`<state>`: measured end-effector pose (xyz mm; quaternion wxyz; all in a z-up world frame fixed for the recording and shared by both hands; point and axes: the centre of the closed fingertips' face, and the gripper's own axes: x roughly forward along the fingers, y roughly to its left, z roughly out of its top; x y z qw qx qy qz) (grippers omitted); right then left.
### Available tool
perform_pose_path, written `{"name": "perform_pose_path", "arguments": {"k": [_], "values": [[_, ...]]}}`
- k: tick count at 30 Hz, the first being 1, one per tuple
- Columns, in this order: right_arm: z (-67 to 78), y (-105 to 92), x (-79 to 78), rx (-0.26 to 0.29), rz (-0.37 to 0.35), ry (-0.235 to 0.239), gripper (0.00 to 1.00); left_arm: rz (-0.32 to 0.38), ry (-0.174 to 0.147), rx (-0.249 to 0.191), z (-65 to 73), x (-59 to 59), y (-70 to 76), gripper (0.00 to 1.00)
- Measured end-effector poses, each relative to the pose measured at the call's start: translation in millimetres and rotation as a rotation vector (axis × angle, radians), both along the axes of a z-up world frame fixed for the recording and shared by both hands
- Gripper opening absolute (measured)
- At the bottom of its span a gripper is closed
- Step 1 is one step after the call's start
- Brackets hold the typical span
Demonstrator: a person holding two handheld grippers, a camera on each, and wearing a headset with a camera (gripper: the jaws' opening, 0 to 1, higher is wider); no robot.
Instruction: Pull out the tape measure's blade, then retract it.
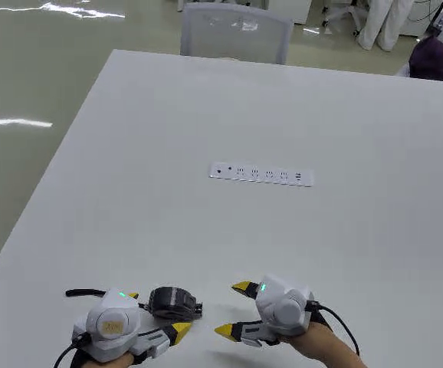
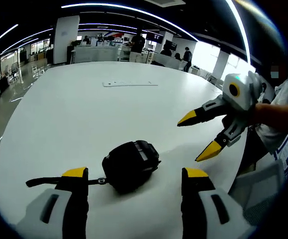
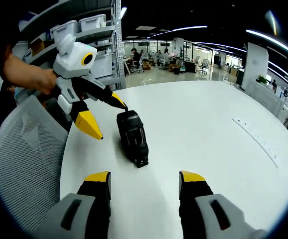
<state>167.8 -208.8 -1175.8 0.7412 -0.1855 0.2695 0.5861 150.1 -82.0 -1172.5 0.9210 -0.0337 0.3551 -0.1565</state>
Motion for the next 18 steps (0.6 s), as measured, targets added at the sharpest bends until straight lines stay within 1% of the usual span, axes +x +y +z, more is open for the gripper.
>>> {"name": "perform_pose_path", "arguments": {"k": [2, 5, 6, 8, 9, 12, 16, 18], "values": [[3.0, -8.6, -3.5, -0.013, -0.023, -0.004, 0.58, -0.023, -0.002, -0.006, 2.8, -3.4, 1.3, 0.77], [9.4, -19.2, -8.2, -0.008, -0.058, -0.002, 0.59, -0.063, 0.018, -0.038, 5.2, -11.2, -1.3, 0.77], [10.3, -22.9, -8.9, -0.009, -0.068, -0.003, 0.6, -0.072, 0.02, -0.035, 5.8, -12.8, -0.7, 0.77], [14.4, -31.0, -10.4, -0.011, -0.094, -0.007, 0.63, -0.097, 0.016, -0.009, 7.3, -16.3, 2.0, 0.78], [17.7, -35.4, -11.9, -0.009, -0.107, -0.006, 0.64, -0.117, 0.011, 0.009, 8.5, -18.9, 3.8, 0.78], [27.7, -45.2, -15.0, 0.005, -0.143, -0.007, 0.69, -0.134, 0.01, 0.031, 12.3, -24.0, 10.3, 0.82], [37.4, -57.9, -21.1, 0.014, -0.172, -0.007, 0.73, -0.146, 0.0, 0.045, 22.1, -29.4, 20.7, 0.85], [41.3, -63.6, -25.6, 0.019, -0.186, 0.004, 0.77, -0.147, -0.008, 0.049, 27.0, -30.7, 26.0, 0.86]]}}
